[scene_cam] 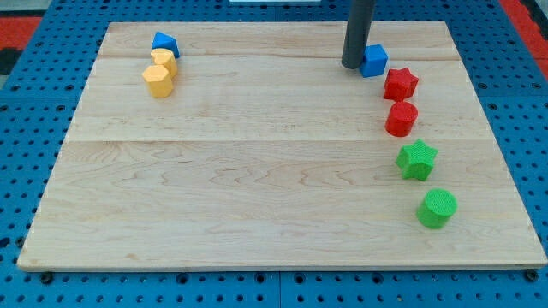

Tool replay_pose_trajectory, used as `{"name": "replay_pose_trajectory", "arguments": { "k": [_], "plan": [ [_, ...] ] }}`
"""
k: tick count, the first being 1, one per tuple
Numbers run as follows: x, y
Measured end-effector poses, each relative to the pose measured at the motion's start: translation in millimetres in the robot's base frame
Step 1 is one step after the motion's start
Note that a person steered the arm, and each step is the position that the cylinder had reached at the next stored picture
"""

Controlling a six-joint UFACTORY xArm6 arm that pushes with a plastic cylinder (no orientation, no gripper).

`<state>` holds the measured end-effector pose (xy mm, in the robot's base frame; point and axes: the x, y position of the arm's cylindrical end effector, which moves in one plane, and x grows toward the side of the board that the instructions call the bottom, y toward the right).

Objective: Move the yellow hexagon away from the yellow heart

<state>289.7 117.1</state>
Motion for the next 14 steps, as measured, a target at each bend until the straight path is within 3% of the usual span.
{"name": "replay_pose_trajectory", "arguments": {
  "k": [2, 3, 4, 5, 6, 8, 10, 12, 14],
  "plan": [
    [-2, 35],
    [18, -33],
    [101, -152],
    [135, -305],
    [105, -371],
    [37, -334],
    [38, -231],
    [74, -210],
    [54, -88]
  ]
}}
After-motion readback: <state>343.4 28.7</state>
